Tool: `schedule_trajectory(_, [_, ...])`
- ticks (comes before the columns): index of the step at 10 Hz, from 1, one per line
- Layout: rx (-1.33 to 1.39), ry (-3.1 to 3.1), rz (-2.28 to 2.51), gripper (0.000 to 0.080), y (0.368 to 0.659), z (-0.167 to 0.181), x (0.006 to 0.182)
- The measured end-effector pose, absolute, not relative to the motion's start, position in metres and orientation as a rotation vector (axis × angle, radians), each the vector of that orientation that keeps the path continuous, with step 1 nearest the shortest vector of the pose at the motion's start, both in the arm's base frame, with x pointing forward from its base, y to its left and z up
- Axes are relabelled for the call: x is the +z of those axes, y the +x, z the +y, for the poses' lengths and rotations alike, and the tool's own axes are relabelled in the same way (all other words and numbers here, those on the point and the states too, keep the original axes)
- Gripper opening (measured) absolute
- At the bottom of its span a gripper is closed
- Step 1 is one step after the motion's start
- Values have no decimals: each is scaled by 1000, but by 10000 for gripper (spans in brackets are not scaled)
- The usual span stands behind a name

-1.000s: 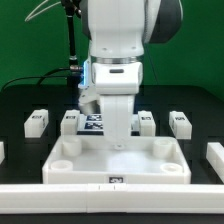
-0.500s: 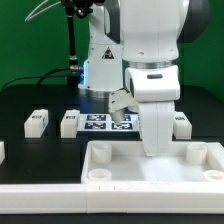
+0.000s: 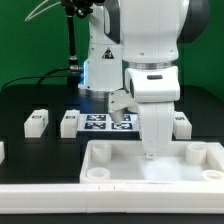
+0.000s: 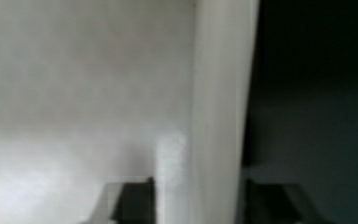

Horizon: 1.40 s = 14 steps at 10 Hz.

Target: Assemble desk

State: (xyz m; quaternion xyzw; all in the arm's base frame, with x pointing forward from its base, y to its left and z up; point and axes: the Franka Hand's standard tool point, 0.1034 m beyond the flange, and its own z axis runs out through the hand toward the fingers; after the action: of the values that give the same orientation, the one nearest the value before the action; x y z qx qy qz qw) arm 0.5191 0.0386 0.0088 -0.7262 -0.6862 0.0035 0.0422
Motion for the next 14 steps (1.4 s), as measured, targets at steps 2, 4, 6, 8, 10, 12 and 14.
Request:
schedule_trajectory(2, [11, -2222, -2099, 543, 519, 38, 9])
schedule_trajectory(4, [12, -2222, -2098, 627, 519, 38, 8])
schedule_trajectory(6, [12, -2222, -2098, 643, 519, 38, 8])
schedule_trajectory(8, [12, -2223, -2097, 649, 519, 38, 8])
schedule_trajectory(10, [10, -2226, -2097, 649, 520, 38, 10])
schedule_trajectory(12, [-5, -2365, -1993, 649, 522, 46, 39])
schedule_trajectory(14, [-3, -2469, -1875, 649, 516, 58, 48])
